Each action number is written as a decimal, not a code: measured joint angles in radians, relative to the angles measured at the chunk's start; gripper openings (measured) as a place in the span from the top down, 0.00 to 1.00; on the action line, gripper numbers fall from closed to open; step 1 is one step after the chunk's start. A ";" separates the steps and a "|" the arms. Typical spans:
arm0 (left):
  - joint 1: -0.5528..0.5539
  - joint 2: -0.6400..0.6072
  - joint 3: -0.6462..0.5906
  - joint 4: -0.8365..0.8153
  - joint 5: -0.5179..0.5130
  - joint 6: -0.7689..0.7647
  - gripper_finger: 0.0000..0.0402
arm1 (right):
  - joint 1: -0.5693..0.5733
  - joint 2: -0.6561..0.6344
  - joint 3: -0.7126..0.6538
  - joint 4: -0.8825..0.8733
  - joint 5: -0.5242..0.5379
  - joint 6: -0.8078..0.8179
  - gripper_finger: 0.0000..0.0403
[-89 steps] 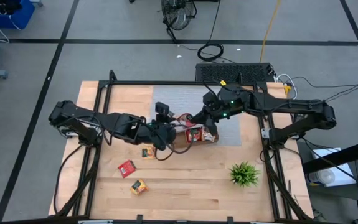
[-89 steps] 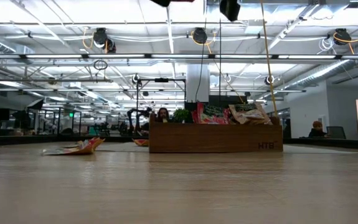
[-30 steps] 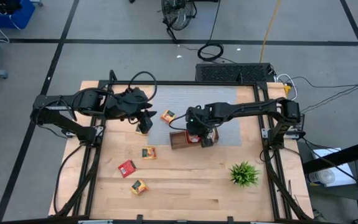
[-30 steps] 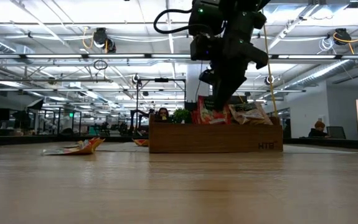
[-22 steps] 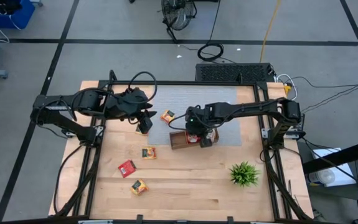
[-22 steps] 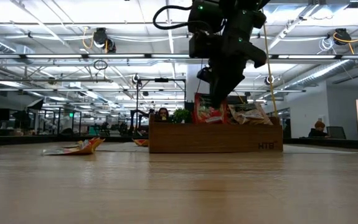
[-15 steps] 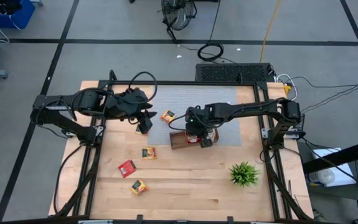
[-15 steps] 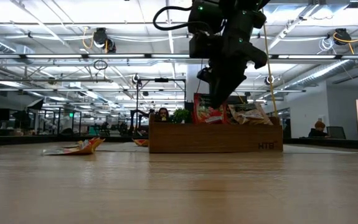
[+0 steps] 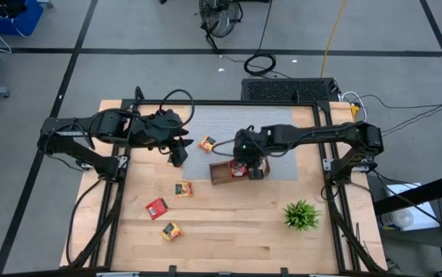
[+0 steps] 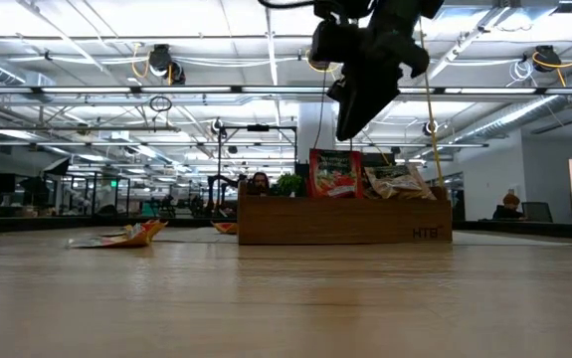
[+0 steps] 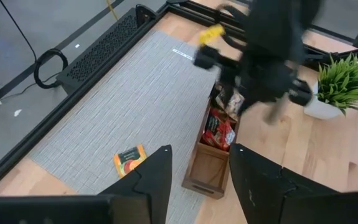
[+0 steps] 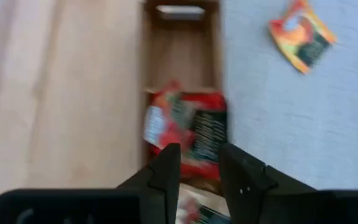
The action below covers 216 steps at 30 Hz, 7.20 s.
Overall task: Pick & Place Tea
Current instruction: Put the red tea bag into the middle section of the wooden organizer
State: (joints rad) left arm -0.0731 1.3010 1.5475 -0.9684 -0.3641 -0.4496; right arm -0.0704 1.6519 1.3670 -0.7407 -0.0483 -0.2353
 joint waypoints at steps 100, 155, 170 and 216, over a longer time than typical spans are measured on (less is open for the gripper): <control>-0.383 -0.113 -0.497 0.087 0.063 -0.335 0.66 | 0.197 -0.366 -0.027 0.189 0.309 0.489 1.00; -0.792 0.122 -0.925 0.361 0.285 0.008 0.87 | 0.196 -0.350 -0.026 0.158 0.358 0.537 0.98; -0.790 0.121 -0.869 0.317 0.277 0.063 0.57 | 0.189 -0.350 -0.026 0.148 0.356 0.537 0.98; -0.587 -0.179 -0.813 0.425 0.136 -0.098 0.99 | 0.188 -0.350 -0.026 0.259 0.279 0.503 0.85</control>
State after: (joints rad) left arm -0.6599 1.1221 0.7343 -0.5430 -0.2279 -0.5475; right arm 0.1173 1.3022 1.3407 -0.4812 0.2310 0.2676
